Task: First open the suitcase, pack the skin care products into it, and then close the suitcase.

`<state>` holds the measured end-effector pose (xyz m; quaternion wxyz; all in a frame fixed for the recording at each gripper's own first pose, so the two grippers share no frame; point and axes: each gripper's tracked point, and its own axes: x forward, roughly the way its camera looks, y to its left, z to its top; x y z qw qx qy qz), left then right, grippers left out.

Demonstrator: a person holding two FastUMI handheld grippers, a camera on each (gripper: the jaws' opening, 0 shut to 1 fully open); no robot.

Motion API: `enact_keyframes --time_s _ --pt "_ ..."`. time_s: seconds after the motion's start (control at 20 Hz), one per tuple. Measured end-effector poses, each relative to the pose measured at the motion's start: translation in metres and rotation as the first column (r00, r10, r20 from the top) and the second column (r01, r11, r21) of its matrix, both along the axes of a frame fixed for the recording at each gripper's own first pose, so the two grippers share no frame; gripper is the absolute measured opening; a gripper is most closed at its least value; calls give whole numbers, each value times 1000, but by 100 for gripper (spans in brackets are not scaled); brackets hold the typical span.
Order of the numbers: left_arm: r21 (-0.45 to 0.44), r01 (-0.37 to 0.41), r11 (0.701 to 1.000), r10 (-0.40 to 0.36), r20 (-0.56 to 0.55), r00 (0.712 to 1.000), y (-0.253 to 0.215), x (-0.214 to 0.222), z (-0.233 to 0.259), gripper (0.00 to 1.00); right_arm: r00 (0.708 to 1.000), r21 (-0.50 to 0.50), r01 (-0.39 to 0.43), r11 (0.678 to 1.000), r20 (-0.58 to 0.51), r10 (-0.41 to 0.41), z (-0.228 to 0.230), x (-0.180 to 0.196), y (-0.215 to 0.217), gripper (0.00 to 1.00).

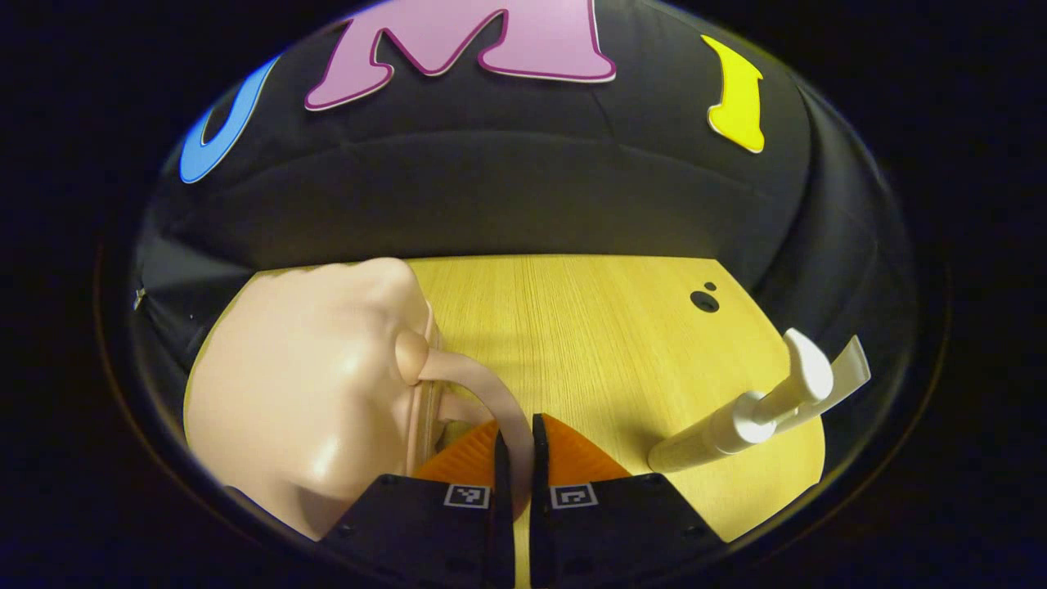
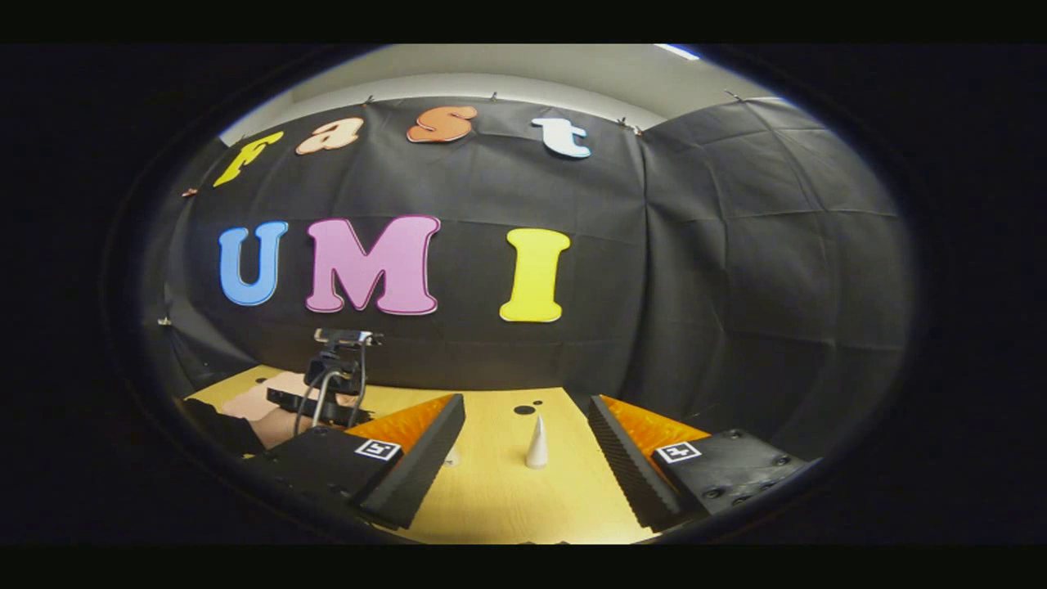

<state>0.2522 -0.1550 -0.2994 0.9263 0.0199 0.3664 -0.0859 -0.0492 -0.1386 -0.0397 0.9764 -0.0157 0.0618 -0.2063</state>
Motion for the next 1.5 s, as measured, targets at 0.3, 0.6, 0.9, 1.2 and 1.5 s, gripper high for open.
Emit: enact_keyframes --time_s 0.3,0.6,0.9,1.2,1.5 --pt "-35 17 999 -14 87 996 64 5 132 12 997 -67 -19 998 78 24 46 6 34 96" --pt "-9 -3 1000 4 134 991 189 9 205 12 995 -44 -51 998 83 55 47 4 71 96" --pt "57 -56 997 47 157 987 309 19 217 12 993 -48 -112 993 36 114 31 16 107 96" --pt "156 -80 985 42 236 971 426 34 192 12 986 -51 -167 985 -39 165 -3 34 140 96" --pt "98 -208 973 188 181 965 548 44 71 11 977 -52 -200 978 -85 195 -53 63 161 96"
